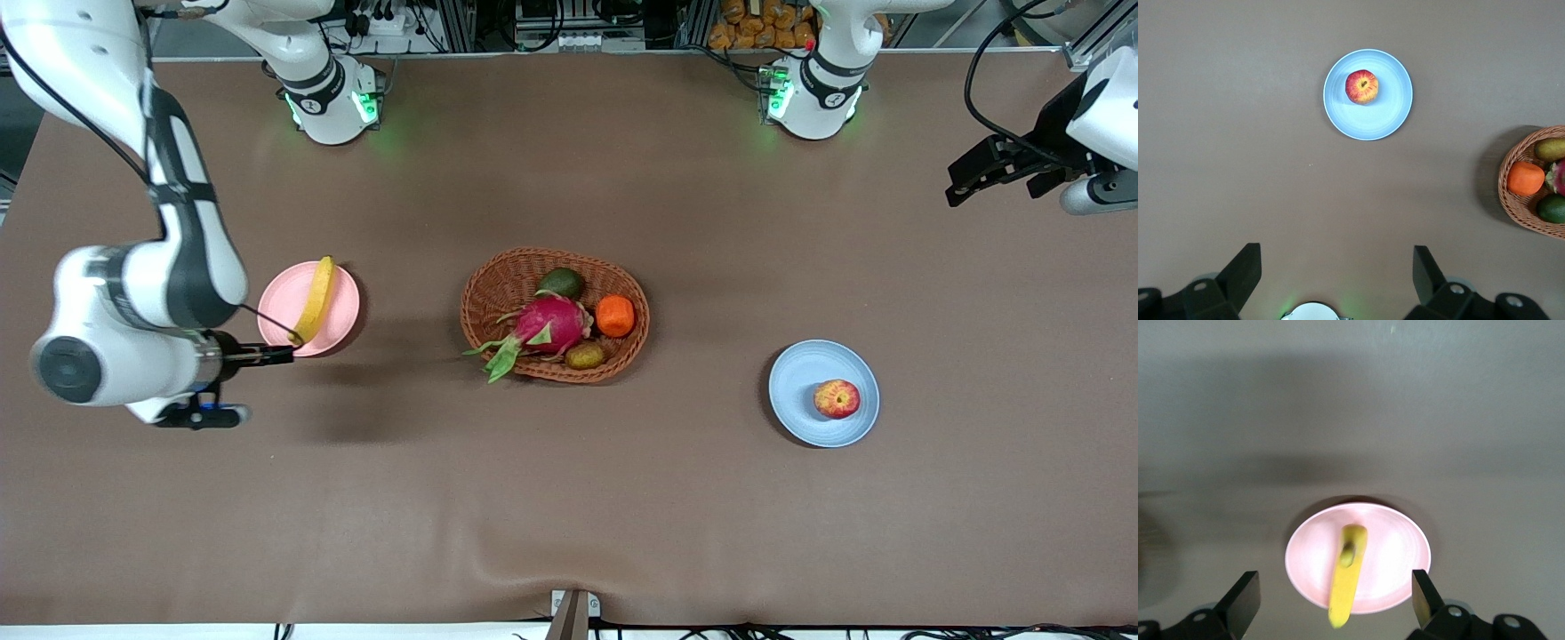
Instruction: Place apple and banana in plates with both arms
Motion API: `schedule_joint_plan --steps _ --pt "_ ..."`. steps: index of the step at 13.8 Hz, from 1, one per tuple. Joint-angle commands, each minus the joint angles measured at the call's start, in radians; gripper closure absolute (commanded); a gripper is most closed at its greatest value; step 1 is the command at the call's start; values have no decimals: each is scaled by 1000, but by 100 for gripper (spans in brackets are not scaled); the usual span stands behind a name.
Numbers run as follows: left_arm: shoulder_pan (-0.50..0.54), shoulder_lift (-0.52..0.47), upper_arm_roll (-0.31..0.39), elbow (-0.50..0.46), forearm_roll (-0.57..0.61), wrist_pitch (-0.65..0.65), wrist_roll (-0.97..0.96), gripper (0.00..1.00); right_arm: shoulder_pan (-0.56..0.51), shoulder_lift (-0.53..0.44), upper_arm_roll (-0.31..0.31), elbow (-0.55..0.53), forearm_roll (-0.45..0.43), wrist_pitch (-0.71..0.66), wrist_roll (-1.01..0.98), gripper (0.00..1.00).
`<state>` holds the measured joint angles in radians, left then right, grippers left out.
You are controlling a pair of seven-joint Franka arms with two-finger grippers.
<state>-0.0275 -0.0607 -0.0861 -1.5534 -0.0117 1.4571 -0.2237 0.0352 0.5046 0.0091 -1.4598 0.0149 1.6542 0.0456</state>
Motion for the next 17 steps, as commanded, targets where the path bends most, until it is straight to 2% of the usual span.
schedule_joint_plan --steps 1,5,6,7,8,10,14,15,17 --pt "5 -14 3 -13 -17 -4 20 0 -3 3 5 158 13 -111 -12 0" --pt "11 -14 5 -13 -13 -6 20 0 18 -14 9 346 16 -340 -16 0" --pt "9 -16 5 -13 -13 -6 20 0 22 -56 6 352 11 -408 -6 0" --pt "9 -16 5 -13 -13 -6 20 0 22 -130 5 339 5 -418 -6 0" --pt "9 -14 3 -13 -13 -4 20 0 22 -206 5 279 -6 -418 5 0" --pt "6 -14 3 -11 -11 0 20 0 22 -370 5 140 -15 -331 57 0" --pt "6 -14 0 -14 -13 -1 20 0 2 -562 2 -86 -53 -252 60 0" --pt "8 -17 -1 -14 -13 -3 20 0 -7 -589 2 -115 -55 -245 59 0" --pt "8 -22 -4 -16 -17 -3 20 0 -6 -583 6 -113 -82 -246 57 0"
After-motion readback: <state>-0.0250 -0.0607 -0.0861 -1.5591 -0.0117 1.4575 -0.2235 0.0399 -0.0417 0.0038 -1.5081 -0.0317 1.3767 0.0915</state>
